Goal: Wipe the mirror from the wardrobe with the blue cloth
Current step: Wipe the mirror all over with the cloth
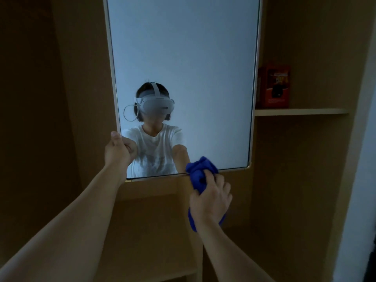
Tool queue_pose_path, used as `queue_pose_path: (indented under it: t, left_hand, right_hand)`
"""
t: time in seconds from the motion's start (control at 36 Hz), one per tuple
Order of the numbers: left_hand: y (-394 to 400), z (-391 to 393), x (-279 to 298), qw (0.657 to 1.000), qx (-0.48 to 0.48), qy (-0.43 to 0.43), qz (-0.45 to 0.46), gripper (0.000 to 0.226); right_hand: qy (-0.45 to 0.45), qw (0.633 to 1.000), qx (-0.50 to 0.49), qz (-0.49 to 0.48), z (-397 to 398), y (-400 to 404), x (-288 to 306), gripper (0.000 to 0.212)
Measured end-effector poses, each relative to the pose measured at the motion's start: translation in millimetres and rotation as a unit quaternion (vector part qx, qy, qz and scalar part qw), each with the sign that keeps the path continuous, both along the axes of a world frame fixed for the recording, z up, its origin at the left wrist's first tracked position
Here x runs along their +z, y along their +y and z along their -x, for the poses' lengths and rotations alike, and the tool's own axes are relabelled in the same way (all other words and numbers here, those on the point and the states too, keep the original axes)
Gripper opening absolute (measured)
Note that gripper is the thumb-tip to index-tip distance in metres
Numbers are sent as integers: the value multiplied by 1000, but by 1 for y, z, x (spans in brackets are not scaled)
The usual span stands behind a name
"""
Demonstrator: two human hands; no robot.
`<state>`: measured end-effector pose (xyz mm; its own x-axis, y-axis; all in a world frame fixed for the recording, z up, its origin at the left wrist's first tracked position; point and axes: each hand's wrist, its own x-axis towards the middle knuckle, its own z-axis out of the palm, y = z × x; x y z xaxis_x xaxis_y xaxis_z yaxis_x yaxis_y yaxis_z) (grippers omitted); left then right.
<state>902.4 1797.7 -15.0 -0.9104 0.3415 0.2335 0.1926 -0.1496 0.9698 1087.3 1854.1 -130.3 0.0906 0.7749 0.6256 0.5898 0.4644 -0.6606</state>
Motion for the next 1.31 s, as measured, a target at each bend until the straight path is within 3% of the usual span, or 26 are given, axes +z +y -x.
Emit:
queue_pose_path:
  t: [0.31, 0.67, 0.78, 1.0, 1.06, 1.11, 1.22, 1.31]
  left_hand:
    - [1, 5, 2, 998, -42, -36, -9, 63]
    - [-14, -2, 3, 994, -105, -15, -13, 53]
    - [-21, -4, 5, 993, -116, 14, 9, 54]
    - [-22, 0, 7, 989, -146, -16, 29, 51]
    - [-22, 2, 8, 989, -141, -23, 29, 51]
    - [-23, 3, 8, 990, -132, -26, 41, 50]
    - [-33, 9, 0, 992, -94, 0, 85, 47]
    - [-45, 12, -23, 993, -61, -52, 86, 40]
  right_hand:
    - [-59, 992, 104, -46, 50, -42, 1, 60]
    - [-89, 979, 171, -67, 78, -69, 5, 56]
    - [-110, 972, 201, -57, 87, -79, 9, 55]
    - [-128, 954, 271, -22, 86, -80, 24, 46]
    - [-159, 929, 333, 14, 79, -79, 22, 44]
    - [-149, 891, 410, 126, 73, -83, 11, 44]
    - [73, 773, 503, 379, 58, -82, 0, 23]
    - [144, 667, 551, 481, 42, -70, -3, 23]
